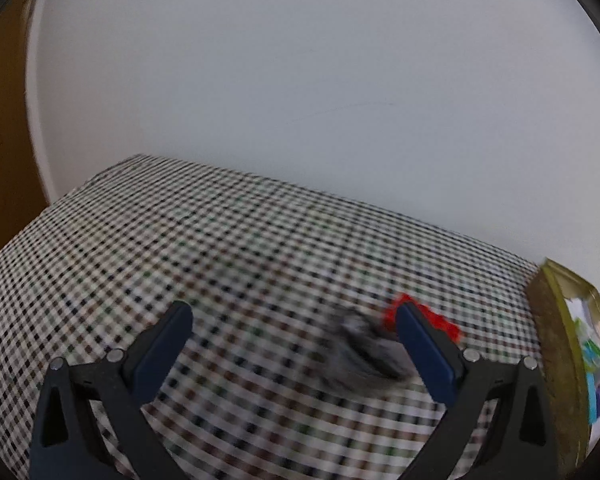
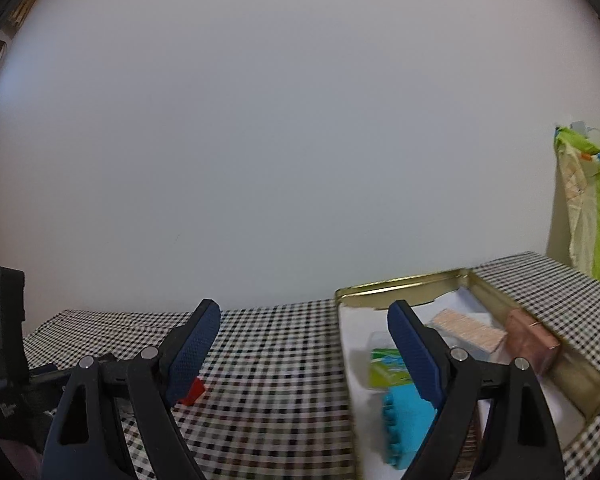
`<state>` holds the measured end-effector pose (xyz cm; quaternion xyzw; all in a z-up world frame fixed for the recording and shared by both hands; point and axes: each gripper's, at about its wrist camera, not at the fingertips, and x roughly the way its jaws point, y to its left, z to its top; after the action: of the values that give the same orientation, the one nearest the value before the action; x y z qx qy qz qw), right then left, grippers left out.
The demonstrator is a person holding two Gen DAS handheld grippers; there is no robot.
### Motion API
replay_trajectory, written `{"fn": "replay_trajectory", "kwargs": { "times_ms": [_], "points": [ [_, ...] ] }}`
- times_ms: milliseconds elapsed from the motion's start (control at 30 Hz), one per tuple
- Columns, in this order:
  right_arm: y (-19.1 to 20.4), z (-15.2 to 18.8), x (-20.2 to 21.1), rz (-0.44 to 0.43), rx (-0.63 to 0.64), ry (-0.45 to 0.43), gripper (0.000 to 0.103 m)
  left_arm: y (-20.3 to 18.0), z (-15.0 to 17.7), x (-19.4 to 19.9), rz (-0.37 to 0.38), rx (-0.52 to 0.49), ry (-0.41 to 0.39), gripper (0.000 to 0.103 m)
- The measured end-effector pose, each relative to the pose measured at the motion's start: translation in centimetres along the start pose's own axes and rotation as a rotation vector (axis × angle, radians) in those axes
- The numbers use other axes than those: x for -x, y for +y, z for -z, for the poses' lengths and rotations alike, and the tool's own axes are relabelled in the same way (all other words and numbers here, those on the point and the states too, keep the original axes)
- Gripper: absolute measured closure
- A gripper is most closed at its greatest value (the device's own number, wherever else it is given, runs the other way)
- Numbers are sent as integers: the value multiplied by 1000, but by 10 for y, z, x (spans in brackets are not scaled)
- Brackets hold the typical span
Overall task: Organize rigid objects
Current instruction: 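Move both open tools from the tray toward the red brick and gray pouch, then grasp the gray pouch with the left tool while the right tool grasps the red brick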
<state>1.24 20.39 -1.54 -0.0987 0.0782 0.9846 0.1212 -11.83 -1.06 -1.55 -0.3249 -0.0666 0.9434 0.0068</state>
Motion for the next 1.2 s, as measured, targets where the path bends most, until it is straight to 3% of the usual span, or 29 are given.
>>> {"fn": "replay_trajectory", "kwargs": {
  "times_ms": [200,333,533,567,633,700,867,1200],
  "points": [
    [17,2,-25,-43,14,87,15,27,-9,-15,-39,66,39,1],
    [34,3,-41,-94,60,139,15,34,-13,-20,-103,52,43,1],
    [62,11,-75,-231,147,307,16,41,-13,-33,-166,47,111,1],
    [66,13,-83,-254,159,351,19,42,-13,-36,-171,49,126,1],
    [69,18,-97,-272,169,426,37,45,-12,-39,-180,57,149,1],
    [70,22,-113,-294,163,500,44,47,-13,-41,-180,72,166,1],
    [84,36,-137,-399,180,653,44,58,-17,-44,-168,120,198,1],
    [100,40,-160,-438,243,699,44,65,-15,-54,-166,132,226,1]
  ]
}}
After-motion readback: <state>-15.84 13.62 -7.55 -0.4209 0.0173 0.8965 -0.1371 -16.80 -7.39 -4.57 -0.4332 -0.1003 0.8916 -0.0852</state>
